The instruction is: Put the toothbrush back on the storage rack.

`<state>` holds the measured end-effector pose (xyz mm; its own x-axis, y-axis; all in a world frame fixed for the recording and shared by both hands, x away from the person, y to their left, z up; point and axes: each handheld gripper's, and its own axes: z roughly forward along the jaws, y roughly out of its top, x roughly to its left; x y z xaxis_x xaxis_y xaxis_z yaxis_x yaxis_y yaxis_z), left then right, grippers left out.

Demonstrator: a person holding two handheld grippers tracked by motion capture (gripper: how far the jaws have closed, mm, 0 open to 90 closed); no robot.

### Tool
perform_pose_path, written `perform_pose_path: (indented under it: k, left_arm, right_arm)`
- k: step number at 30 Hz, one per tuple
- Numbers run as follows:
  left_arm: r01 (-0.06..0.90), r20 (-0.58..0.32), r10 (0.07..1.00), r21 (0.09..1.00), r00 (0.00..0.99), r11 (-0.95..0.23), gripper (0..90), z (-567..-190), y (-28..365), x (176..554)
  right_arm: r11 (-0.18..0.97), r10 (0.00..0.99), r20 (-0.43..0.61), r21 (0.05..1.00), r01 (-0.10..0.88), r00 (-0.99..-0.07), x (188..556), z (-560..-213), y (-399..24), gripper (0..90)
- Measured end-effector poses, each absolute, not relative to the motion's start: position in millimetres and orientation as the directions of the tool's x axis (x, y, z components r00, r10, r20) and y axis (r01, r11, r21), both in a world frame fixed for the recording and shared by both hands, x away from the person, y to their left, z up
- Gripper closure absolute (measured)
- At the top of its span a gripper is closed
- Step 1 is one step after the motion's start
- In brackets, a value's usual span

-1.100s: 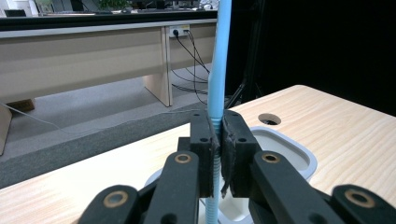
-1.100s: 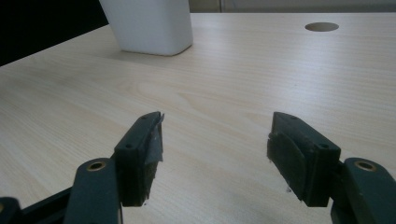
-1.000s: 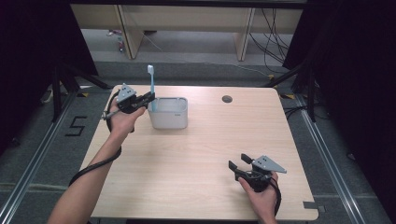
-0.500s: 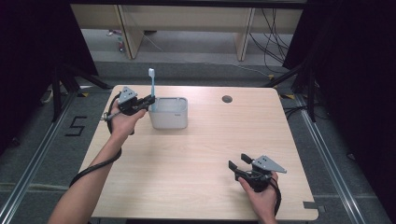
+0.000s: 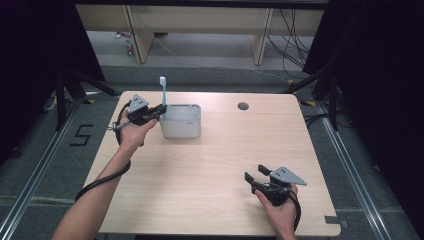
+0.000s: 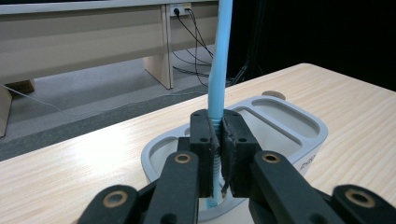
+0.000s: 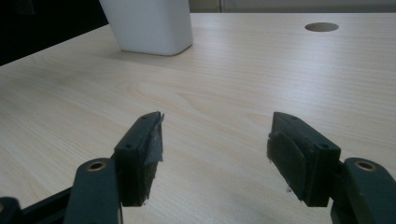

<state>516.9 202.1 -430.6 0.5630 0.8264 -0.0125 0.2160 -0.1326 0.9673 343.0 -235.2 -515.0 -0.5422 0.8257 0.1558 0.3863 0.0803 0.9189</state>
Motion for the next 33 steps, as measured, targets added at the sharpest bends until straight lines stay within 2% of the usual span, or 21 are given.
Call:
perform_pose_path:
  k: [11, 12, 18, 19, 26, 28, 33]
  left_arm:
    - [0.246, -0.010, 0.828, 0.957, 0.560, -0.155, 83.2, -432.1, 201.1, 517.4]
    - [0.248, -0.009, 0.828, 0.956, 0.561, -0.157, 83.2, -432.5, 200.9, 517.6]
    - [0.266, -0.010, 0.829, 0.949, 0.559, -0.168, 83.2, -434.0, 200.6, 518.0]
    - [0.270, -0.011, 0.830, 0.948, 0.558, -0.169, 83.2, -434.2, 200.5, 517.9]
    - [0.293, -0.012, 0.834, 0.939, 0.552, -0.180, 83.3, -434.6, 200.2, 517.6]
    - [0.298, -0.012, 0.835, 0.937, 0.550, -0.183, 83.2, -434.5, 200.3, 517.6]
    - [0.310, -0.016, 0.835, 0.932, 0.549, -0.186, 83.2, -435.3, 199.9, 517.8]
  right_arm:
    - [0.084, 0.826, 0.151, 0.920, 0.383, -0.543, 343.4, -515.2, -235.2, 35.8]
    - [0.059, 0.826, 0.187, 0.909, 0.412, -0.532, 341.5, -514.8, -233.2, 35.8]
    - [0.062, 0.826, 0.183, 0.911, 0.409, -0.533, 341.8, -515.0, -233.8, 35.9]
    - [0.083, 0.826, 0.152, 0.919, 0.384, -0.542, 343.4, -515.1, -235.3, 35.9]
    - [0.084, 0.826, 0.152, 0.919, 0.384, -0.542, 343.3, -515.1, -235.2, 35.9]
    - [0.059, 0.826, 0.187, 0.909, 0.412, -0.532, 341.4, -514.8, -233.2, 35.9]
    - [0.073, 0.824, 0.169, 0.915, 0.397, -0.541, 343.2, -515.2, -234.7, 35.9]
